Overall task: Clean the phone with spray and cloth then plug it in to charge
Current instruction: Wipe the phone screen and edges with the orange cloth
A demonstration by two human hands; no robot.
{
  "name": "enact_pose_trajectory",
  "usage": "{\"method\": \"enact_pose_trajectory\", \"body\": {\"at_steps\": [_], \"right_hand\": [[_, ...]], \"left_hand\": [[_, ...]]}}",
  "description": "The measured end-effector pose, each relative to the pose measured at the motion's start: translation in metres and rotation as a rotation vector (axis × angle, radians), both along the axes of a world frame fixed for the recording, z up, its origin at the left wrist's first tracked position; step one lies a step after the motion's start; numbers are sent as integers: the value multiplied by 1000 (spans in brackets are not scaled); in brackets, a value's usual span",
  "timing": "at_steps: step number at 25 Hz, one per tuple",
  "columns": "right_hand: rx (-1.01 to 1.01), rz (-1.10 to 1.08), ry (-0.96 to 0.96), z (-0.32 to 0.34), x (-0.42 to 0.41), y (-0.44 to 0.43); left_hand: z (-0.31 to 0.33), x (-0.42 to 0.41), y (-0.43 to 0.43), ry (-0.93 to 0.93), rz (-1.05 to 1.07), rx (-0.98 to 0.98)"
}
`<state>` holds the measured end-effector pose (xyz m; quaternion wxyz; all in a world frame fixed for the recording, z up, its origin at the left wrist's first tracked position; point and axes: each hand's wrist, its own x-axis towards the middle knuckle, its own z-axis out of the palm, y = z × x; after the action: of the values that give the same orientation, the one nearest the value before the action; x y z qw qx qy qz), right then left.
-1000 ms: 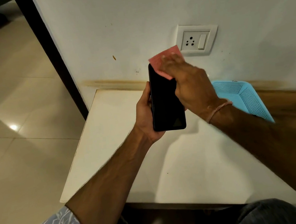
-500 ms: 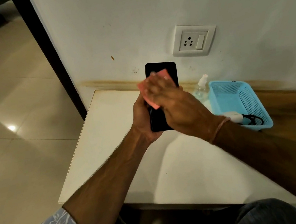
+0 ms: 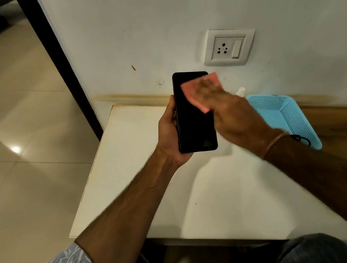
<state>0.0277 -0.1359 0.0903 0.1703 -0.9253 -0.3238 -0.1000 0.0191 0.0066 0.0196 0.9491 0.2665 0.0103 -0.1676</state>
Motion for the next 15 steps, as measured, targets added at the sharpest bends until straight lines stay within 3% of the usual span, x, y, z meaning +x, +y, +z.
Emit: {"method": "enact_pose_trajectory", "body": {"at_steps": [2,7,11,15], "right_hand": [[45,-153,-4,0,0,2],[-159,211,-37,-19,-35,6],[32,-140,-12,3,-3,-5],[-171,230,-89,-28,-47,12]], "left_hand": [[0,-1,-1,-4,-6,-16],[2,-1,1,11,-71,-2],[-1,-1,-2,-11,-20,-22],[1,-1,3,-1,-94,1]]}}
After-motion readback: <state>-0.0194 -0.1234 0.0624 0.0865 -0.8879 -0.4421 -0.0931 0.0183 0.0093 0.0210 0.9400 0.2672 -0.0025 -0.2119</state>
